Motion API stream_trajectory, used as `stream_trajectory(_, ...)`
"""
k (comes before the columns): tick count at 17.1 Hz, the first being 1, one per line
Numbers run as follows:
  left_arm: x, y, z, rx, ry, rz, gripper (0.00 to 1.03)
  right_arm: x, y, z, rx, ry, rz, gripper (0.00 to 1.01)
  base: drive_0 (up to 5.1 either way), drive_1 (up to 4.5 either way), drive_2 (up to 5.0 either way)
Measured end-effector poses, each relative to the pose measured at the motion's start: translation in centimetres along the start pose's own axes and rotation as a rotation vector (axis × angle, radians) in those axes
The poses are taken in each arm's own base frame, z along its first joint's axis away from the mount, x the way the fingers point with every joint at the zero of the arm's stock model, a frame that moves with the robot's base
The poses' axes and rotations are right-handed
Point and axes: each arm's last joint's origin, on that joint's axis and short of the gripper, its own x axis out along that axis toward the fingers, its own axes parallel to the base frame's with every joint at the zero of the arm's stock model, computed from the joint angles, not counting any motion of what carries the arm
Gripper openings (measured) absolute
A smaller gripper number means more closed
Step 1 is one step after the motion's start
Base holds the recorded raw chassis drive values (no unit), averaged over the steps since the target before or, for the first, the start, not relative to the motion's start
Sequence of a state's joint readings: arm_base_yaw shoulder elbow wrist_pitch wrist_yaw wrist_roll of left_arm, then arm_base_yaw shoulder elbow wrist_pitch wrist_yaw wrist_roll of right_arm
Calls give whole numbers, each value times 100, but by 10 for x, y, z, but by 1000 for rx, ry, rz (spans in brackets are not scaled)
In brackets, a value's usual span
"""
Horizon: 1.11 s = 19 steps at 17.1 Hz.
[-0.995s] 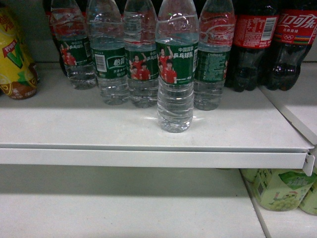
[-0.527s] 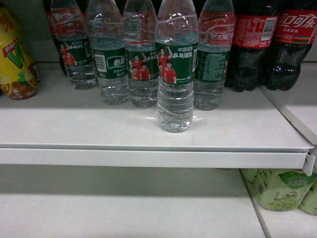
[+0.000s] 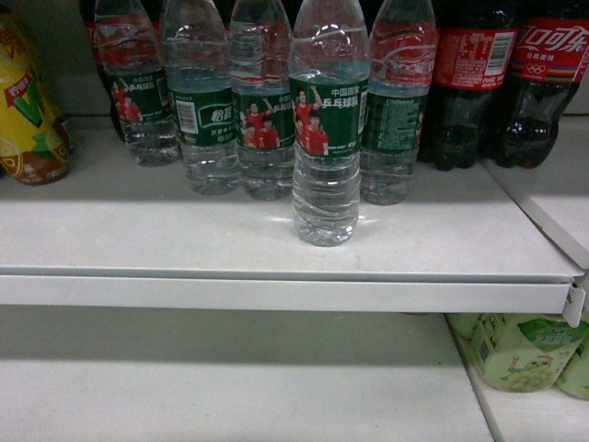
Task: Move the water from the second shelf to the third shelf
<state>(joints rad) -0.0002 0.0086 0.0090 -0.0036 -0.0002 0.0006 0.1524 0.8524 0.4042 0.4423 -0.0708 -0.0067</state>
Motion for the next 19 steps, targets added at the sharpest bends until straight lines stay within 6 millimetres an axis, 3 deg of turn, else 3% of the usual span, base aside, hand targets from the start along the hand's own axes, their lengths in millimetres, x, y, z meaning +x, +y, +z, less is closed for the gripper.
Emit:
stream_trajectory(5, 0, 0, 0, 0, 0, 0, 98, 34, 46, -36, -67, 120, 146, 98, 0, 0, 0)
stream_trajectory(9, 0, 0, 0, 0, 0, 0, 98, 64, 68, -52, -84, 195, 188, 98, 0, 0, 0)
stream_trajectory(16, 0, 0, 0, 0, 0, 0, 98, 96, 95, -66, -92, 267, 242, 98, 0, 0, 0)
stream_trajectory(19, 0, 0, 0, 0, 0, 0, 98, 106, 102, -61, -61, 263, 250, 98, 0, 0, 0)
